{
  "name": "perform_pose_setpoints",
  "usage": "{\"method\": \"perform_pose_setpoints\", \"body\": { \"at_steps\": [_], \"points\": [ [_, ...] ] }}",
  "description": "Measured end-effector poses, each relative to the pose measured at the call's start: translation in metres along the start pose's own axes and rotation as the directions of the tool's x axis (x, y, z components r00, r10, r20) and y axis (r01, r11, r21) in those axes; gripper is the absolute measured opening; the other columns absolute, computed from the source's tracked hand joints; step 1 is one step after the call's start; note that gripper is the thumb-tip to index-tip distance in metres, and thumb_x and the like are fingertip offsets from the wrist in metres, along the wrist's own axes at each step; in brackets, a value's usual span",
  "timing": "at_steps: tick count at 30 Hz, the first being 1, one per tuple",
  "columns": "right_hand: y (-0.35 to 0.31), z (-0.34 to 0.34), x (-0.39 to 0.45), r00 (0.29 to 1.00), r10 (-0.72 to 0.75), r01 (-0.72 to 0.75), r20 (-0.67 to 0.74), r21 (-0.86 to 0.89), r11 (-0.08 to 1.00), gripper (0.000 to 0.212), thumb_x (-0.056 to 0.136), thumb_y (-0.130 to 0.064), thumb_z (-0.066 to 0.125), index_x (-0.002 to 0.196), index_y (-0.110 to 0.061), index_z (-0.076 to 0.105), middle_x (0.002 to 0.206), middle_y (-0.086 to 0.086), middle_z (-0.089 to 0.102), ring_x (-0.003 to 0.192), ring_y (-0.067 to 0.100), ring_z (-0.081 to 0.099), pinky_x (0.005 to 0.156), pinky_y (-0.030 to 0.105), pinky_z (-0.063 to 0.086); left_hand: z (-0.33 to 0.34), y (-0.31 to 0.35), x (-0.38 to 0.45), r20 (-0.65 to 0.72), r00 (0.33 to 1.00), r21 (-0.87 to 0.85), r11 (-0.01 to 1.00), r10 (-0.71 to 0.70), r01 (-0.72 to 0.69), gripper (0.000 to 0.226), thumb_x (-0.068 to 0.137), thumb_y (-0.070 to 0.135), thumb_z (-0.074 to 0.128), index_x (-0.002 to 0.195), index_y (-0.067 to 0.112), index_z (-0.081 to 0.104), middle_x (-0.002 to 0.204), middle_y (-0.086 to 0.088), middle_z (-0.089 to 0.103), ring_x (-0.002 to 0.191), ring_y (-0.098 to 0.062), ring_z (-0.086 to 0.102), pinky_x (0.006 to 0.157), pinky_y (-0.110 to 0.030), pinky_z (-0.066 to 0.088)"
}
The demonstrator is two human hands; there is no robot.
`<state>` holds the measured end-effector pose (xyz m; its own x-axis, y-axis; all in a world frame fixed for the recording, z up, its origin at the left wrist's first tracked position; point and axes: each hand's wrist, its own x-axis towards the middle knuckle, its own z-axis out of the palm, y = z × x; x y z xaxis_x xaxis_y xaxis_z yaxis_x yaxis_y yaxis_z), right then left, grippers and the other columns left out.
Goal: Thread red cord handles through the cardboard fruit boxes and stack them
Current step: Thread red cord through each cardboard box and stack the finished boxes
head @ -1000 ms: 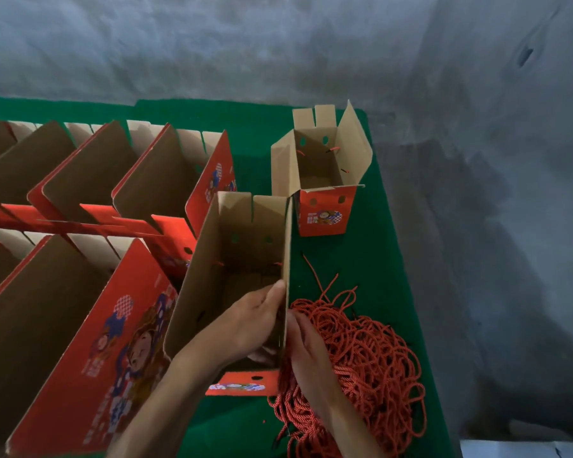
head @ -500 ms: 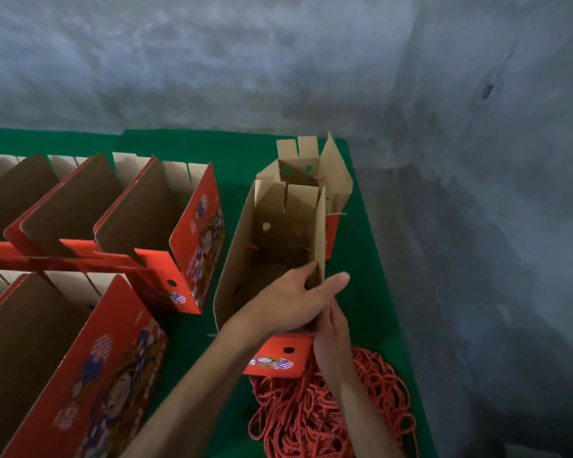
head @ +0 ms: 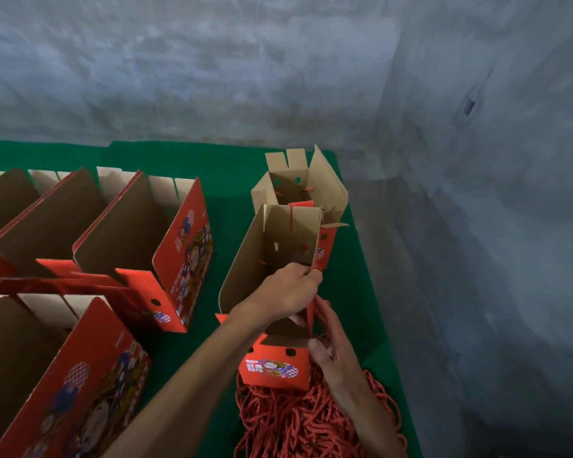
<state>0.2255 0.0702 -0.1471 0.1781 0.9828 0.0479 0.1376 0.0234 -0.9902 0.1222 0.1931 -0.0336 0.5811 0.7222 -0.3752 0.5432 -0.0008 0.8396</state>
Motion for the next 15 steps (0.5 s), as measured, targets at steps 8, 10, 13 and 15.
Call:
{"method": "perform_pose_setpoints", "body": {
  "at_steps": [8, 10, 13, 15],
  "points": [
    [0.017, -0.008, 0.026, 0.995, 0.015, -0.028, -0.095, -0.136, 0.99, 0.113, 0.069, -0.063, 0.09, 0.157, -0.054, 0.02, 0.148, -0.029, 0.044, 0.125, -0.004, 0.059, 0.087, 0.015, 0.057, 0.008, 0.028, 0.019, -0.125, 0.979, 0.237, 0.963, 0.161, -0.128, 0.038, 0.099, 0.043, 0.037, 0.088, 0.018, 0.064, 0.093, -0.006, 0.071, 0.091, -0.029, 0.066, 0.092, -0.049, 0.053],
    [0.02, -0.01, 0.038, 0.98, -0.03, -0.013, -0.196, -0.211, 0.977, 0.103, 0.074, -0.07, 0.081, 0.157, -0.051, 0.023, 0.147, -0.029, 0.045, 0.128, -0.004, 0.056, 0.092, 0.018, 0.055, 0.013, 0.03, 0.024, -0.142, 0.95, 0.242, 0.94, 0.28, -0.241, 0.04, 0.104, 0.041, 0.036, 0.101, 0.012, 0.064, 0.099, -0.01, 0.07, 0.096, -0.031, 0.064, 0.093, -0.049, 0.051],
    [0.026, -0.011, 0.051, 0.952, -0.086, -0.008, -0.294, -0.306, 0.952, 0.083, 0.087, -0.073, 0.063, 0.156, -0.043, 0.027, 0.147, -0.024, 0.047, 0.127, -0.002, 0.055, 0.095, 0.024, 0.053, 0.016, 0.027, 0.024, -0.182, 0.877, 0.185, 0.892, 0.444, -0.413, 0.036, 0.105, 0.031, 0.041, 0.105, 0.0, 0.06, 0.099, -0.019, 0.066, 0.093, -0.03, 0.06, 0.088, -0.048, 0.049],
    [0.029, -0.013, 0.058, 0.932, -0.128, -0.017, -0.338, -0.394, 0.919, 0.078, 0.092, -0.075, 0.049, 0.156, -0.035, 0.03, 0.147, -0.015, 0.049, 0.124, 0.001, 0.056, 0.093, 0.025, 0.053, 0.014, 0.02, 0.024, -0.224, 0.841, 0.151, 0.87, 0.492, -0.469, 0.026, 0.103, 0.029, 0.046, 0.102, 0.007, 0.061, 0.099, -0.016, 0.066, 0.094, -0.027, 0.062, 0.086, -0.041, 0.051]
  ]
}}
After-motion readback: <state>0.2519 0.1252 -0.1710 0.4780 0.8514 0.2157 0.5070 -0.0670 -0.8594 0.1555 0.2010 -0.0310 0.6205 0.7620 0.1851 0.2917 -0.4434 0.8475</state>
